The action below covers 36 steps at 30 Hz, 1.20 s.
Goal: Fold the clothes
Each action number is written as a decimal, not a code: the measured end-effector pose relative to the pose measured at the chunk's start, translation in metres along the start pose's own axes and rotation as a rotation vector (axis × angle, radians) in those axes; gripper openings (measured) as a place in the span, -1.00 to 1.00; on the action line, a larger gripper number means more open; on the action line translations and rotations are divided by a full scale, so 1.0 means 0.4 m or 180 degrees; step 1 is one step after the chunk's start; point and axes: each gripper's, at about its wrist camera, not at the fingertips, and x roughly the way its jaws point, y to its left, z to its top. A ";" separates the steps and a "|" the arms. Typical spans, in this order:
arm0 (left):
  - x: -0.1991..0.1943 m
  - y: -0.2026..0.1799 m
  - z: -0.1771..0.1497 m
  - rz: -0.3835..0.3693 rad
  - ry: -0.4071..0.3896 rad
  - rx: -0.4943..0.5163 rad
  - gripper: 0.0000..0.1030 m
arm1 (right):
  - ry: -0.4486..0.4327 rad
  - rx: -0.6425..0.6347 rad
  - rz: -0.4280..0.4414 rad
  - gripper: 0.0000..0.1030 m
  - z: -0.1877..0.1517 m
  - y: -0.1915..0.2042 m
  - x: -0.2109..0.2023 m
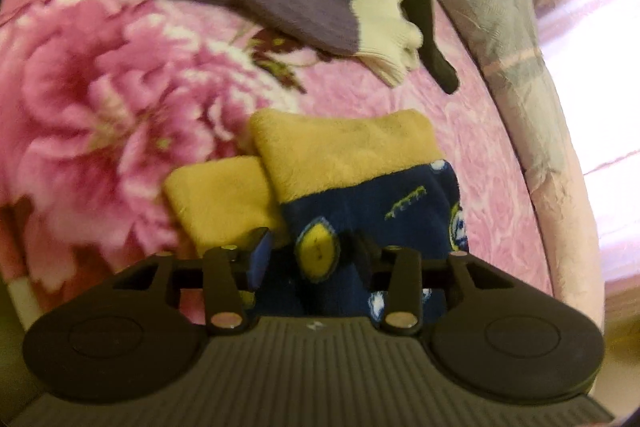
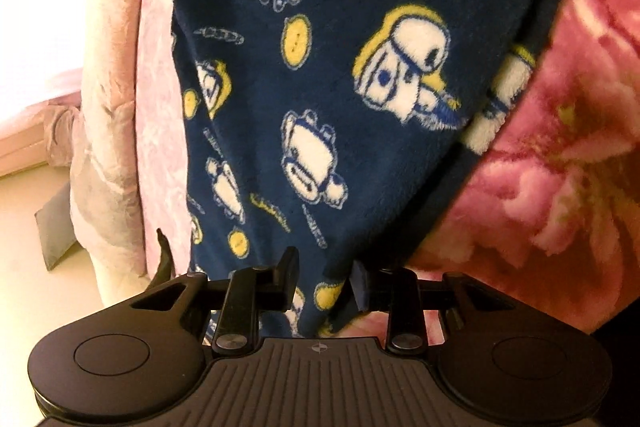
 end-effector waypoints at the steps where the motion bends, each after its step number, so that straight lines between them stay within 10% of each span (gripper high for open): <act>1: -0.001 -0.004 0.003 -0.0039 -0.0015 0.0073 -0.97 | -0.0020 0.0022 0.0005 -0.69 0.001 -0.002 0.005; 11: -0.203 -0.051 0.020 -0.0942 -0.0630 0.0816 -0.99 | -0.0102 -0.0231 0.0154 -0.97 -0.002 0.021 -0.029; 17: -0.095 0.075 -0.036 -0.0107 -0.0124 0.0786 -0.99 | -0.0049 -0.0302 -0.0199 -0.97 -0.010 -0.019 0.003; 22: -0.111 0.047 -0.055 -0.0097 -0.0346 0.1121 -0.91 | -0.0078 -0.0622 -0.0393 -0.96 -0.014 -0.005 0.021; 25: -0.081 0.038 -0.048 0.0269 -0.0052 0.1272 -0.62 | -0.0043 -0.0984 -0.0597 -0.94 -0.022 0.028 0.033; 29: -0.109 0.022 -0.030 0.0560 0.0010 0.1342 -0.45 | 0.0014 -0.1409 -0.0842 0.19 -0.043 0.087 0.018; 36: -0.131 -0.112 0.047 0.0326 -0.0317 0.1743 -0.11 | -0.0344 -0.2018 -0.1105 0.19 -0.032 0.138 -0.088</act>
